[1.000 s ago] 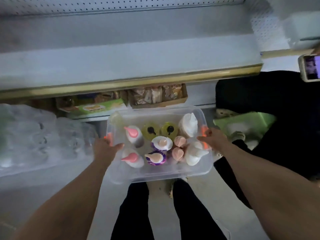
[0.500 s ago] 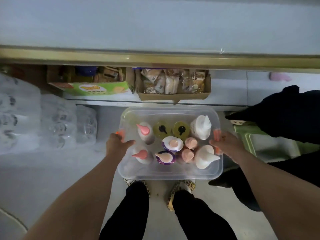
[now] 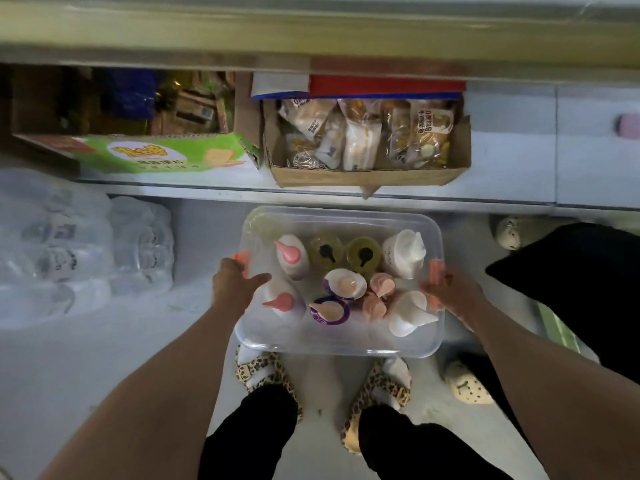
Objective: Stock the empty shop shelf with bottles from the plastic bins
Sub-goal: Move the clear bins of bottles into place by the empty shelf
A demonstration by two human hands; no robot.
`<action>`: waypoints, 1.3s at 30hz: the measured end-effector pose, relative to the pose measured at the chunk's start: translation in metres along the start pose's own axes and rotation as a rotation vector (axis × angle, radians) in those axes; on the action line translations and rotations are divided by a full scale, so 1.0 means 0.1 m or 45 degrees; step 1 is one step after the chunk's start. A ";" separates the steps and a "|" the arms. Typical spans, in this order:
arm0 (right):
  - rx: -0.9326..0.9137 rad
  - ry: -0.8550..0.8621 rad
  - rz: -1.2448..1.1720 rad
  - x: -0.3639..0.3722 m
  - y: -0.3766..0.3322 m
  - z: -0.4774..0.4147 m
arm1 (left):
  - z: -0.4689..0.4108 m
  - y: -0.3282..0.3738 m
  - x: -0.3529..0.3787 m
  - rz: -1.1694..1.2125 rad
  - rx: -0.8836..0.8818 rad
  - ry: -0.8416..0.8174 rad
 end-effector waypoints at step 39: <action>-1.048 0.459 0.964 -1.53 -3.52 3.51 | 2.24 2.43 -2.99 -0.316 0.658 0.306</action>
Point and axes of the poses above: each hand's wrist, its own z-axis away from the middle knuckle, its own x-axis out of the palm, y = z × x, the point moved 5 cm from there along -z, towards the middle knuckle, and after that the axes turned 12 degrees about z, right-handed, at the moved point
